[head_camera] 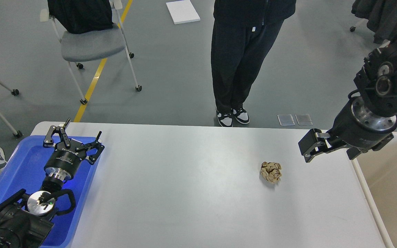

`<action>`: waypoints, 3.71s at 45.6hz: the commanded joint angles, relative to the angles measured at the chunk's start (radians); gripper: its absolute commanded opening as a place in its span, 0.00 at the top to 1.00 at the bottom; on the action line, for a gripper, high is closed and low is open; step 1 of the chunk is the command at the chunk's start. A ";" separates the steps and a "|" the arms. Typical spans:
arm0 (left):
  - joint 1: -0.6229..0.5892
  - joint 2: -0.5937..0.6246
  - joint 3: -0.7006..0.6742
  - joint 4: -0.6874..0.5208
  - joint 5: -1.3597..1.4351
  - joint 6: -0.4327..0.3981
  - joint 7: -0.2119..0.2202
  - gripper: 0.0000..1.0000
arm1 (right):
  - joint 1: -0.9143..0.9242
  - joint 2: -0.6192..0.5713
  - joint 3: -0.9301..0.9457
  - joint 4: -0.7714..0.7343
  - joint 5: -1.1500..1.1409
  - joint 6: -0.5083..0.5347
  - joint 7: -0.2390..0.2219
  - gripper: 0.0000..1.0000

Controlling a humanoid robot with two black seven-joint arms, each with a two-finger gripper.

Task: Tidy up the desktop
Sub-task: 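Move the right gripper toward the crumpled beige paper ball, then lower the right gripper over the paper ball and close on it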

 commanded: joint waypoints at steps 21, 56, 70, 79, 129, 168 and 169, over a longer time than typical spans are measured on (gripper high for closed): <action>0.000 0.000 -0.001 0.000 0.000 0.000 -0.001 0.00 | -0.133 0.018 0.122 -0.135 0.068 0.002 0.002 0.00; 0.000 0.000 -0.001 0.000 0.002 0.000 -0.001 0.00 | -0.638 0.141 0.322 -0.697 -0.078 -0.025 -0.001 0.00; 0.000 0.000 -0.001 0.000 0.002 0.000 -0.001 0.00 | -0.903 0.152 0.441 -0.875 -0.241 -0.231 -0.002 0.00; 0.000 0.000 -0.001 0.000 0.002 0.000 -0.001 0.00 | -1.027 0.169 0.450 -0.963 -0.299 -0.291 -0.001 0.00; 0.000 0.000 -0.001 0.000 0.002 0.000 -0.001 0.00 | -1.293 0.251 0.600 -1.180 -0.399 -0.397 -0.001 0.00; 0.000 0.000 0.000 0.000 0.002 0.000 0.000 0.00 | -1.311 0.251 0.600 -1.175 -0.397 -0.394 -0.001 1.00; 0.000 0.000 -0.001 0.000 0.002 0.000 0.000 0.00 | -1.308 0.250 0.599 -1.171 -0.397 -0.393 -0.001 1.00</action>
